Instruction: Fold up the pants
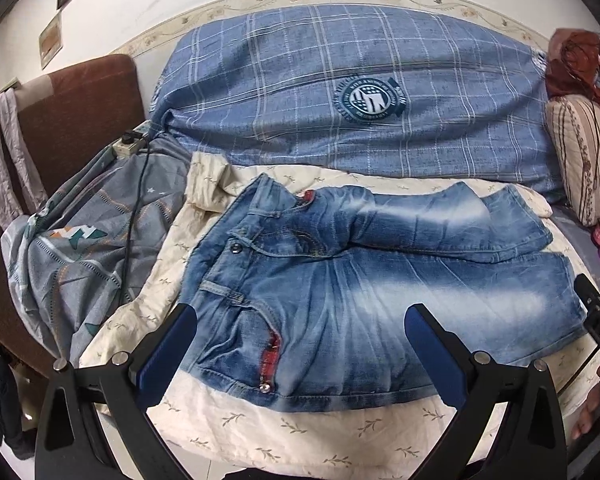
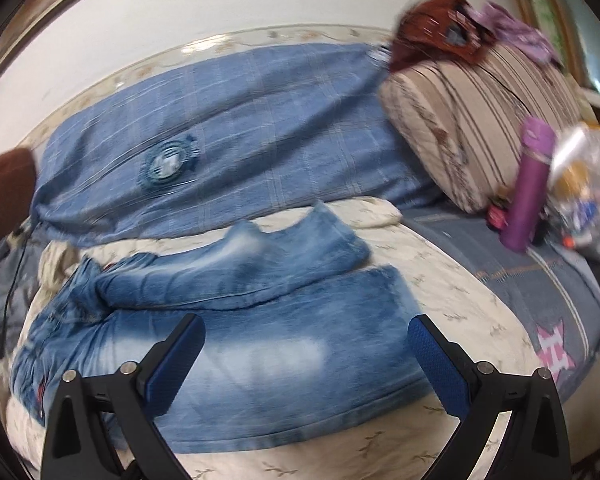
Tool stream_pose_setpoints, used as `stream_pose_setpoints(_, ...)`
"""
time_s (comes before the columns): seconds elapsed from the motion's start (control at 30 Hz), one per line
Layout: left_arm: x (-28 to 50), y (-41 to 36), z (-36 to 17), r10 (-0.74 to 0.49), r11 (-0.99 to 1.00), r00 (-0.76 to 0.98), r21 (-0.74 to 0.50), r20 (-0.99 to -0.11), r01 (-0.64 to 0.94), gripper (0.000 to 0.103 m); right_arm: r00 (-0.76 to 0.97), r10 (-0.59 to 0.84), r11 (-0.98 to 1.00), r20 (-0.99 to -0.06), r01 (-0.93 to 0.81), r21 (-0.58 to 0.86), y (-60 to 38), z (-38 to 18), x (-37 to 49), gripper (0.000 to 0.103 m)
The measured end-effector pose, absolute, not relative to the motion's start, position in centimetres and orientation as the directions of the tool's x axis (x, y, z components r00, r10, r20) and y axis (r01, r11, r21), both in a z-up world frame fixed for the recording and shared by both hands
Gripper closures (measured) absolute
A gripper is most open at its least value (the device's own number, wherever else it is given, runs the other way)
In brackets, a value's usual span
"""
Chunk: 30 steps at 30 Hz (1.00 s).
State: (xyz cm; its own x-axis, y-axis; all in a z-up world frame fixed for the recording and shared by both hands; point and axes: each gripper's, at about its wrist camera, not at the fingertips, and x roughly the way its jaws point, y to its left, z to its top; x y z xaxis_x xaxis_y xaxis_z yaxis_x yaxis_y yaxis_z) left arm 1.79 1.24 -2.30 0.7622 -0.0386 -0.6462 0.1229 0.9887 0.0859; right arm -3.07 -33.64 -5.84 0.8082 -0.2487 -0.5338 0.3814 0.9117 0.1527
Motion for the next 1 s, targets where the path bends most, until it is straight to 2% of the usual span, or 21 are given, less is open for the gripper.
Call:
stream_pose_setpoints(0.2,1.2,3.2,-0.8,-0.006,0.993,0.773,0.086,-0.635,0.078,0.0,0.769,-0.232,0.849,-0.595,0.458,0.261,-36.8,-7.1,-3.1,0.0)
stream_pose_setpoints(0.63,3.8,7.9,-1.1,0.096,0.994,0.751,0.104,-0.654,-0.037,0.0,0.755,-0.201,0.815,-0.624,0.482,0.321,-38.9,-7.8,-3.5,0.001)
stream_pose_setpoints(1.0,13.9,9.7,-1.9,0.147,0.989,0.711,0.121,-0.688,-0.087,0.0,0.734,-0.128,0.771,-0.667,0.497,0.399,-43.6,-8.0,1.9,0.0)
